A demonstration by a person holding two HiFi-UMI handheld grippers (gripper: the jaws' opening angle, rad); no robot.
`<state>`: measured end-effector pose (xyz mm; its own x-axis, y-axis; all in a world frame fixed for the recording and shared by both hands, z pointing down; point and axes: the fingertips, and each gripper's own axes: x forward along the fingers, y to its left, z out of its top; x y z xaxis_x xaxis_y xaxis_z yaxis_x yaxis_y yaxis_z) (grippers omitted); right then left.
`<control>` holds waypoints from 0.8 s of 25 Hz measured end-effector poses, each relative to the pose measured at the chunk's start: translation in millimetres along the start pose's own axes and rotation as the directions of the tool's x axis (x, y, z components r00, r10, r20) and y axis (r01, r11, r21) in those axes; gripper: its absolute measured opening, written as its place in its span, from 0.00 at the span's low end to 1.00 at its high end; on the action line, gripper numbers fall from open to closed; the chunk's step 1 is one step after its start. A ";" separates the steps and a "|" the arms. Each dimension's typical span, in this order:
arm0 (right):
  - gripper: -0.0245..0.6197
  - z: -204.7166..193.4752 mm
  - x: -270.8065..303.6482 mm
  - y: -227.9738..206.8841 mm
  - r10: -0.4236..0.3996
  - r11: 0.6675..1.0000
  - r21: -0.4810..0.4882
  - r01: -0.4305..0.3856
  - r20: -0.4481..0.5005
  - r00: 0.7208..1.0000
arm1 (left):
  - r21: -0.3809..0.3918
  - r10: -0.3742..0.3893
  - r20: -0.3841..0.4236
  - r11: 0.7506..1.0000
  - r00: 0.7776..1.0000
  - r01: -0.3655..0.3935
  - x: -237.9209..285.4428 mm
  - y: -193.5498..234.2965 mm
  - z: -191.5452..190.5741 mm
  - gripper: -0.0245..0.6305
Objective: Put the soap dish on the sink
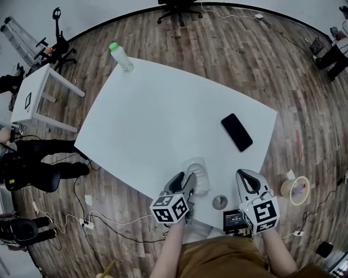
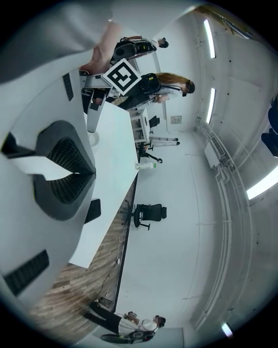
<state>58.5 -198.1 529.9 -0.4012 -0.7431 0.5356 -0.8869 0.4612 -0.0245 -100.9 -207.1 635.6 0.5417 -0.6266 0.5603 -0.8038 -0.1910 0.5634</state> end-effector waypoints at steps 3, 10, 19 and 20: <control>0.05 -0.8 -3.5 1.3 0.000 1.000 -0.002 0.000 0.002 1.000 | -0.005 -0.024 0.000 1.000 1.000 0.024 -3.2 -4.3 -0.9 0.33; 0.05 4.5 -9.0 5.1 0.011 1.000 0.008 -0.011 0.020 1.000 | -0.025 -0.110 0.047 0.994 0.993 0.111 -10.9 -18.0 0.9 0.25; 0.05 29.2 -22.5 3.7 0.008 0.999 0.044 -0.014 0.121 0.993 | 0.042 -0.129 0.094 0.991 0.987 0.126 -24.9 -28.9 12.1 0.05; 0.05 29.3 -23.4 4.4 0.010 0.999 0.040 -0.015 0.122 0.992 | 0.044 -0.134 0.098 0.991 0.986 0.130 -26.0 -30.3 12.4 0.05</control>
<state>57.2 -192.9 492.5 -0.4351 -0.7920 0.4283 -0.8892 0.4526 -0.0665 -93.6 -194.4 596.5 0.6176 -0.6665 0.4177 -0.7365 -0.3036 0.6045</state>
